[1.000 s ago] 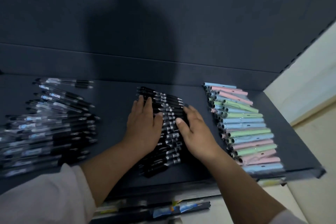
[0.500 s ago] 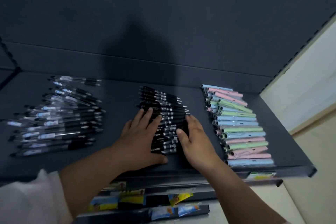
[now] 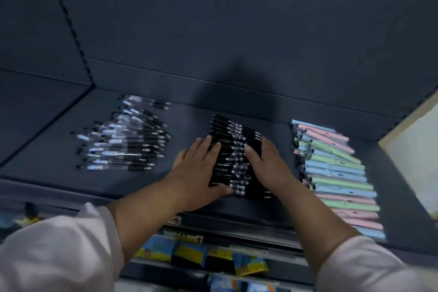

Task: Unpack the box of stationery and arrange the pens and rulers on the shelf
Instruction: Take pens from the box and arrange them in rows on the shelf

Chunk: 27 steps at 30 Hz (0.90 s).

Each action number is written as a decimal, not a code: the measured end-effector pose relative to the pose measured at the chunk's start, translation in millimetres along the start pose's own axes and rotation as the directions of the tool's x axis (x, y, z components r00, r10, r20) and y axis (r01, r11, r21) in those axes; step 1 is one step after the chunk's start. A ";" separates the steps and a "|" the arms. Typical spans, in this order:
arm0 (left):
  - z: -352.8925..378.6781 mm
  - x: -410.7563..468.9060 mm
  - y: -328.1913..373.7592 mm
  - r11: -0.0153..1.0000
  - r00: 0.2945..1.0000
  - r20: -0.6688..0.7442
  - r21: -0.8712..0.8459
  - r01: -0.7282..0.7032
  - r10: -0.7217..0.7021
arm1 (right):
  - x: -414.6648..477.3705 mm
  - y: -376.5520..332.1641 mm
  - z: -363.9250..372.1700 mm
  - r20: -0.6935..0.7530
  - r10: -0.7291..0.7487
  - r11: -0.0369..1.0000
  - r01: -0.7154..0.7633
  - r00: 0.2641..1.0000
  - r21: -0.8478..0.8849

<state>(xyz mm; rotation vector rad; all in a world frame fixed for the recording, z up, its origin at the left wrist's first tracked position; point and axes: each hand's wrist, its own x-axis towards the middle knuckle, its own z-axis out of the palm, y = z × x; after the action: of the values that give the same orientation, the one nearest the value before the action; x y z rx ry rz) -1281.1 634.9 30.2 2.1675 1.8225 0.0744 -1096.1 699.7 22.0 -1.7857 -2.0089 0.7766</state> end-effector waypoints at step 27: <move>-66.4 -37.5 -233.2 0.930 0.961 -0.083 -0.289 0.229 -0.263 | 29.3 -216.2 146.1 0.243 -0.282 0.852 0.359 0.928 -0.381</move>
<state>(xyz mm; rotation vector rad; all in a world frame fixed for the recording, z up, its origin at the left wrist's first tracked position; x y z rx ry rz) -1526.0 645.5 37.3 1.7646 2.0002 0.3876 -1358.3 690.5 33.5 -1.5481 -2.6724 0.4310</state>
